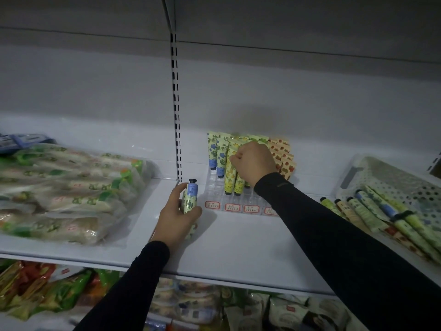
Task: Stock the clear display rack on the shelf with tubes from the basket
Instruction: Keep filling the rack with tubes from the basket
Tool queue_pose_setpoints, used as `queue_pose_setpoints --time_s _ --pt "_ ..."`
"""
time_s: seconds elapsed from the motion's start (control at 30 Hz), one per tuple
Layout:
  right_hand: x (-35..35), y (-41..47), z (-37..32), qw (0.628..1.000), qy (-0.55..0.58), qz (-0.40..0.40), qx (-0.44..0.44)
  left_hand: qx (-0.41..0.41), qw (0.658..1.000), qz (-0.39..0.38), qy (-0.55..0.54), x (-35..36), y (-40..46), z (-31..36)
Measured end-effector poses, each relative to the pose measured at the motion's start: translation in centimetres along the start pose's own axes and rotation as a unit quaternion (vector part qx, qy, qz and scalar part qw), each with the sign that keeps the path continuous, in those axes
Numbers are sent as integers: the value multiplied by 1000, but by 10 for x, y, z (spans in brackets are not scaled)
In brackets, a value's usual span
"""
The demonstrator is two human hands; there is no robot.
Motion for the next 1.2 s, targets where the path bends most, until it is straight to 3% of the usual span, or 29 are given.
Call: queue_pose_setpoints --time_s 0.4,0.87,1.0,1.2 --pt "-6 -1 -4 999 -30 -29 -12 -4 1000 -6 -8 -1 -1 0" --pt "-29 -22 5 999 32 26 -8 2 1000 3 14 -3 -5 9" --pt "-34 -48 13 996 79 -35 6 2 1000 -2 23 -4 -9 17" --pt "-39 -73 18 970 170 -152 83 0 997 -73 13 6 -30 55"
Point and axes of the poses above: each hand's wrist, its own y-axis towards the middle knuckle, its own x-axis out of the palm, z = x × y, the point moved 2 cm from there along y, towards the middle knuckle, and after that the axes turned 14 degrees about z, right-handed, at the moved point
